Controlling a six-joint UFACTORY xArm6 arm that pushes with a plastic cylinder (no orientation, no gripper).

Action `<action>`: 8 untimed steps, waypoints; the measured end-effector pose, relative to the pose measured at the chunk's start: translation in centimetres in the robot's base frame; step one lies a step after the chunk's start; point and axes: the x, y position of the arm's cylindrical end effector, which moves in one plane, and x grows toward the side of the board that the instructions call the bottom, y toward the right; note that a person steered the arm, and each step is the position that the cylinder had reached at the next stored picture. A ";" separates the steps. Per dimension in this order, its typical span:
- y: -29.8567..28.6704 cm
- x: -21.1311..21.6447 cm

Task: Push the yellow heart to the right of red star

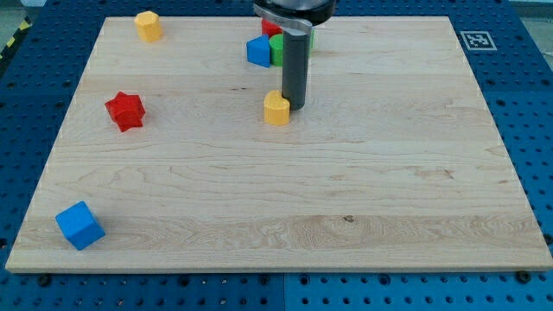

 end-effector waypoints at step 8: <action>-4.3 2.9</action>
